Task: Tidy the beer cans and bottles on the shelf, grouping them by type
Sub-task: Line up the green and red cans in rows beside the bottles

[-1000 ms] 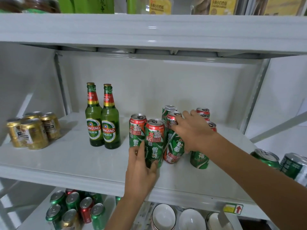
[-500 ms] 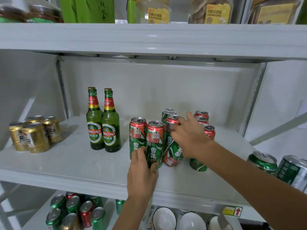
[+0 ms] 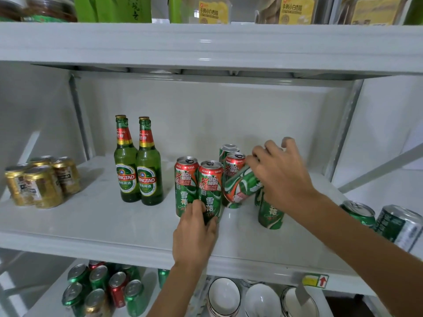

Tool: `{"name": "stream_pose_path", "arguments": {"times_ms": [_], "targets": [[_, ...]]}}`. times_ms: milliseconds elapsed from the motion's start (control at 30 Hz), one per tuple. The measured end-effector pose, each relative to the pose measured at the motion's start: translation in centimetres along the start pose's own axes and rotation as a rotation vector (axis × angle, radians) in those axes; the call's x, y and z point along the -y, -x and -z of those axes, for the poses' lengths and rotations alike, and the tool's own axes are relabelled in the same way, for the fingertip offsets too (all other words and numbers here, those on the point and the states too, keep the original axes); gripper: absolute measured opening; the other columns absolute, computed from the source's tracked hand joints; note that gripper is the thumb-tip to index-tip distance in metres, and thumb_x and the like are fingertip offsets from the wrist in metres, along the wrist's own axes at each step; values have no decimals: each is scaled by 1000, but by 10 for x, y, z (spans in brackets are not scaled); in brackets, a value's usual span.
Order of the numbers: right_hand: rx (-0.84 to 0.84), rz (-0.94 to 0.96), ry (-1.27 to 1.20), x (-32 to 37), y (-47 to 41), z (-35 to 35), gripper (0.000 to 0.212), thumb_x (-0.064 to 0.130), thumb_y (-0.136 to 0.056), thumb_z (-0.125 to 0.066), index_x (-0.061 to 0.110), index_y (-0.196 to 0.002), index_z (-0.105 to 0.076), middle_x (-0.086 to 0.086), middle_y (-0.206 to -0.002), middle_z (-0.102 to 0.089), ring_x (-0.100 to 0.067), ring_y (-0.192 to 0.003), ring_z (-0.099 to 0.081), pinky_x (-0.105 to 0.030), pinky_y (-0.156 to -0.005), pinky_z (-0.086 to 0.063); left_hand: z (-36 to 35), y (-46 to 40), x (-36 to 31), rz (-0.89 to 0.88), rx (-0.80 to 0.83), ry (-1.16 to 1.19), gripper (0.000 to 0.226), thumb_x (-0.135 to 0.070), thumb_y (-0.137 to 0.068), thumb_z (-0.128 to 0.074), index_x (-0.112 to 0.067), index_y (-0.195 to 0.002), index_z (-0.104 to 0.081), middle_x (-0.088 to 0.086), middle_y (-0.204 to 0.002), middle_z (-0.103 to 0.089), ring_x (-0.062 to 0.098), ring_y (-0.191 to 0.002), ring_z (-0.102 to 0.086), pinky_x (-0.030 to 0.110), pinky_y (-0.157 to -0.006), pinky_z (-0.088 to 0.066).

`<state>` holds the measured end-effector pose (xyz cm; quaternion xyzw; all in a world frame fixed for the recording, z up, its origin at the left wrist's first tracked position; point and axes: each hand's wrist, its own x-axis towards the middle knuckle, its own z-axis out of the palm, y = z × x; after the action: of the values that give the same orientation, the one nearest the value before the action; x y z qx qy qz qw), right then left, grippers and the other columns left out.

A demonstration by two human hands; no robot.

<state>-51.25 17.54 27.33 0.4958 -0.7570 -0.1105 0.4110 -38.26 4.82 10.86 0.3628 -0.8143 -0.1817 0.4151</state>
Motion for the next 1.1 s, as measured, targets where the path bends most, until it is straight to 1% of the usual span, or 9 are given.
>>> {"name": "stream_pose_path", "arguments": {"times_ms": [167,267,433,533,600,733,900,1033,1100], "targets": [[-135,-192,-115,-21,21,1,66,31,-58,-86,21,-120,-64,-1,-116,-68,-30,-103,-60,-47,-92,-36,-1,1,1,-1,0,18,35,-34,-91,-69,-27,-94,-35,-6,-97,-52,24,-80,-56,38,-61,-49],[-190,-364,-291,-15,36,0,74,51,-64,-88,20,-126,-62,-3,-118,-69,-33,-102,-64,-46,-91,-42,-2,1,2,5,2,34,34,-33,-90,-70,-27,-93,-36,-7,-94,-52,22,-78,-55,35,-59,-46],[-193,-606,-1023,37,55,-4,68,58,-76,-77,29,-130,-48,6,-121,-65,-22,-102,-68,-44,-89,-57,-2,0,2,31,7,40,33,-35,-89,-69,-30,-93,-36,-7,-93,-53,23,-76,-55,36,-60,-46],[-174,-684,-1344,71,54,-18,51,49,-79,-79,32,-120,-53,14,-110,-70,-5,-98,-68,-32,-85,-56,-1,0,4,27,13,47,33,-35,-89,-69,-30,-92,-36,-9,-91,-53,22,-75,-55,36,-58,-47],[-131,-715,-1411,84,52,-34,44,43,-82,-80,31,-116,-55,14,-105,-69,-1,-95,-65,-23,-80,-53,0,1,6,26,17,56,32,-33,-89,-70,-29,-91,-38,-9,-90,-53,21,-74,-54,35,-57,-44],[-62,-771,-1430,103,55,-65,50,37,-79,-85,28,-114,-52,15,-100,-65,0,-90,-64,-10,-69,-43,1,2,7,36,16,72,30,-31,-89,-70,-28,-92,-40,-8,-93,-54,21,-77,-55,36,-58,-45],[-38,-855,-1450,120,52,-89,59,38,-73,-89,29,-114,-46,5,-108,-69,-17,-99,-67,-34,-83,-55,-1,0,9,26,20,83,29,-29,-90,-70,-27,-92,-41,-8,-93,-54,22,-77,-55,36,-58,-44],[-26,-842,-1490,120,44,-94,62,38,-73,-90,25,-115,-47,7,-108,-67,-14,-99,-66,-20,-76,-50,-5,-3,12,16,34,107,28,-24,-91,-69,-25,-89,-41,-6,-85,-56,20,-74,-54,35,-57,-43],[-17,-823,-1496,121,41,-97,65,41,-72,-90,23,-117,-47,7,-111,-67,-13,-101,-66,-23,-79,-53,-7,-4,11,26,40,100,27,-25,-93,-68,-24,-88,-41,-4,-83,-56,20,-73,-53,34,-56,-40]]}}
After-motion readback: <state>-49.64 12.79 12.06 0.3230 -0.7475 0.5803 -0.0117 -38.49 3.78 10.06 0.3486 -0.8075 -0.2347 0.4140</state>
